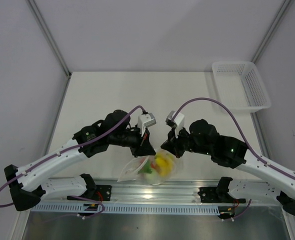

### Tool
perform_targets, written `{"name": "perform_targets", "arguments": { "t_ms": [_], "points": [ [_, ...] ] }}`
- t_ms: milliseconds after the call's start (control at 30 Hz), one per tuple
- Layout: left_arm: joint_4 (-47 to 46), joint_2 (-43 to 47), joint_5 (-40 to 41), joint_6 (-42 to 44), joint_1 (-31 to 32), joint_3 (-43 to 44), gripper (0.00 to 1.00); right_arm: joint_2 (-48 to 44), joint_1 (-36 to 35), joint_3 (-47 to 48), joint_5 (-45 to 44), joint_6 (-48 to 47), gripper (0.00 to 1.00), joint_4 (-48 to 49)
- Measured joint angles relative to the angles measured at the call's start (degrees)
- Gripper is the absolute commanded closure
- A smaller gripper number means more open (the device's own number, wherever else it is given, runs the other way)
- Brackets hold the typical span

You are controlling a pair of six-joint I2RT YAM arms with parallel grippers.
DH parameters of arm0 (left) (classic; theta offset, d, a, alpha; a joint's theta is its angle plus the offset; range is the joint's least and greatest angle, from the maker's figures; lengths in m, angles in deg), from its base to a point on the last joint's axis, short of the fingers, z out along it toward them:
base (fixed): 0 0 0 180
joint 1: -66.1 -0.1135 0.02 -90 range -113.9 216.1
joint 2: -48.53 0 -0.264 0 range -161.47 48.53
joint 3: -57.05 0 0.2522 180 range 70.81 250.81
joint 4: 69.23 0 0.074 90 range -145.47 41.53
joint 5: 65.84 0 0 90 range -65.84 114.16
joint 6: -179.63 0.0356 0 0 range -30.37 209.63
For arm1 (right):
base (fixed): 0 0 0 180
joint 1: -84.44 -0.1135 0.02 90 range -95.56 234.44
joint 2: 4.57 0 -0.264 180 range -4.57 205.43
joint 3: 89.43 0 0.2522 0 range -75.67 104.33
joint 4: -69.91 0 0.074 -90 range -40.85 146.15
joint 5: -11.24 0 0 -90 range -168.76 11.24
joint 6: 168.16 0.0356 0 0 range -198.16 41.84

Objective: Place the food in the zip-top bag and seal the zipper
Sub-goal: Zip the zipper food storage bag at the center of the board.

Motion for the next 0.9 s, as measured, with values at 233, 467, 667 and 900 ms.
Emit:
{"name": "perform_targets", "arguments": {
  "t_ms": [233, 467, 667, 900],
  "points": [
    [1.25, 2.69, 4.13, -0.02, 0.02, 0.00, 0.98, -3.17, 2.95, -1.99, -6.64, 4.92, 1.00, 1.81],
    [3.76, 4.68, 5.46, -0.02, 0.02, 0.13, 0.99, -4.59, 4.04, -2.16, -8.20, 5.77, 1.00, 1.53],
    [5.99, 5.03, 6.27, 0.00, 0.07, 0.24, 0.99, -5.11, 4.39, -2.16, -9.79, 5.84, 1.00, -0.39],
    [7.52, 5.90, 7.26, 0.00, 0.07, 0.52, 0.99, -5.77, 4.42, -2.32, -12.52, 6.08, 1.00, -2.01]
  ]
}}
